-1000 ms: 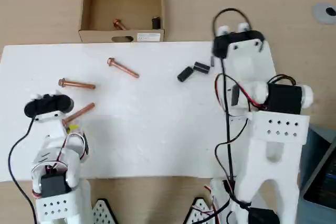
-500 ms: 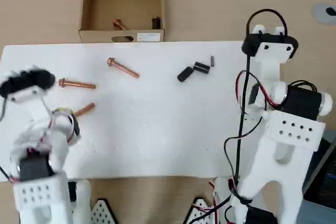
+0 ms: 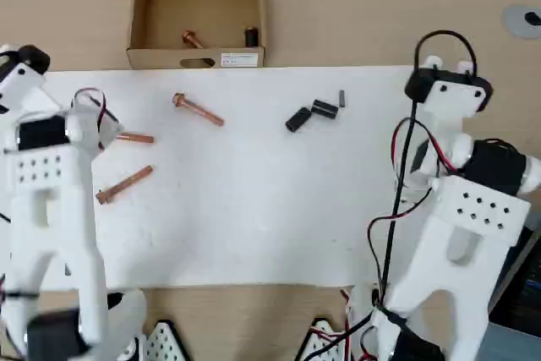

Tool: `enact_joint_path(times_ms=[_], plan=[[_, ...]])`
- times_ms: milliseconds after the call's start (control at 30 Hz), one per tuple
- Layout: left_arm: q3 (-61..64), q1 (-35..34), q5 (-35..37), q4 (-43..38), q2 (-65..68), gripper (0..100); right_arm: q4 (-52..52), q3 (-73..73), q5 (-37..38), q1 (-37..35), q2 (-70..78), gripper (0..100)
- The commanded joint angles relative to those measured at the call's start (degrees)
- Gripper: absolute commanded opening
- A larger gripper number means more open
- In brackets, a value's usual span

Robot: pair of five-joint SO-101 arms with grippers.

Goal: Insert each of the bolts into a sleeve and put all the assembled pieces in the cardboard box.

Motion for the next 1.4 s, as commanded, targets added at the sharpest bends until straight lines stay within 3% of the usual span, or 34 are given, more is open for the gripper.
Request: enact_joint_path(times_ms=[0,433,667,933,1367], plan=[[-6.86,0.79,5.27,-0.26,6.46,0,0.62,-0.13,-0.44,1.63,-1.89,1.0],[-21.71,0.62,14.51,0.09,28.62,2,0.53,-0.13,-0.44,1.63,-1.89,1.0],[-29.01,0.79,19.16,7.38,35.82,21,-0.26,-0.13,-0.44,1.45,-1.89,1.0],[-34.46,-0.53,19.78,8.53,40.84,21,-0.26,-0.13,-0.09,1.19,-1.89,1.0],[-34.64,-4.84,19.78,6.86,46.81,12,-0.26,-0.13,0.00,1.27,-1.89,1.0]])
